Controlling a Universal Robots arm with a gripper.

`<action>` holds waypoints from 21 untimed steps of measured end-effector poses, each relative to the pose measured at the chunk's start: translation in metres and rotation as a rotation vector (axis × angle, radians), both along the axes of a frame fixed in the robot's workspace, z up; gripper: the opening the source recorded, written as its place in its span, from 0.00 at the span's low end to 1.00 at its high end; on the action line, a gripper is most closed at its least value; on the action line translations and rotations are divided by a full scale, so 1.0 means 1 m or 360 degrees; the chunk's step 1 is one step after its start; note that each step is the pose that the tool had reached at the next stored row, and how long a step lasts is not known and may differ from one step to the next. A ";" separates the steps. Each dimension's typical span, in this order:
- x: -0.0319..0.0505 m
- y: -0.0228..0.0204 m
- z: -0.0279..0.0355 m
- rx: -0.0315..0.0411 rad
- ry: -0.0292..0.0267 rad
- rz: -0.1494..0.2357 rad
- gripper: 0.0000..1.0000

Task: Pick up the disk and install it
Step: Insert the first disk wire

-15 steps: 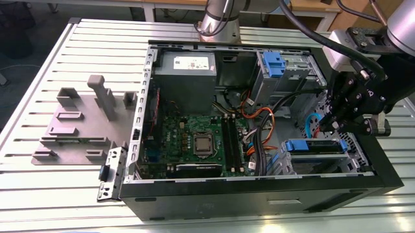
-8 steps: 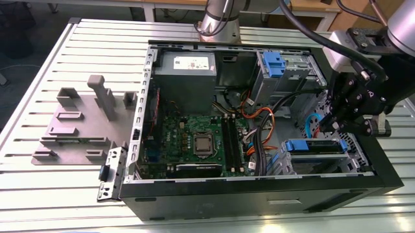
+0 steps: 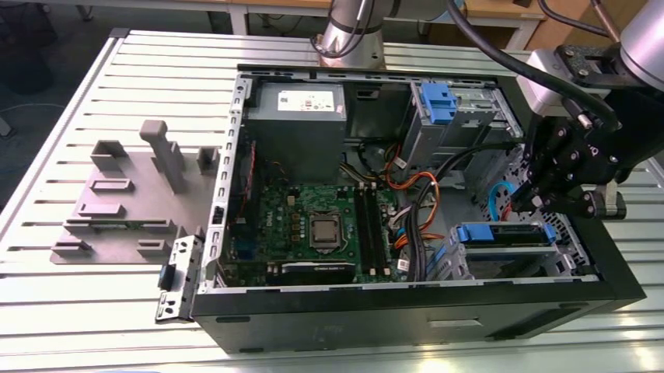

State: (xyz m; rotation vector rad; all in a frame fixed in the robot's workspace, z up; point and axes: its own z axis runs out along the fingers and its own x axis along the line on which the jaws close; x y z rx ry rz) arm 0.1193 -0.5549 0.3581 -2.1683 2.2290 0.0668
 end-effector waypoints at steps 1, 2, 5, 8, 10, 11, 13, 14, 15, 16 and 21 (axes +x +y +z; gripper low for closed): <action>0.0000 0.0000 0.0000 0.0000 -0.00006 0.0004 0.16; 0.0000 0.0000 -0.0001 0.0000 -0.00009 0.0008 0.16; 0.0000 0.0000 -0.0001 0.0000 -0.00010 0.0009 0.16; 0.0000 0.0000 -0.0001 0.0000 -0.00010 0.0009 0.16; 0.0000 0.0000 -0.0007 0.0000 -0.00032 0.0009 0.16; 0.0000 0.0000 -0.0008 0.0000 -0.00035 0.0009 0.16; 0.0000 0.0000 -0.0009 0.0000 -0.00037 0.0009 0.16; 0.0000 0.0000 -0.0010 0.0000 -0.00037 0.0009 0.16; 0.0000 0.0000 -0.0010 0.0000 -0.00036 0.0009 0.16; 0.0000 0.0000 -0.0012 0.0000 -0.00043 0.0009 0.16; 0.0000 0.0000 -0.0014 0.0000 -0.00057 0.0010 0.16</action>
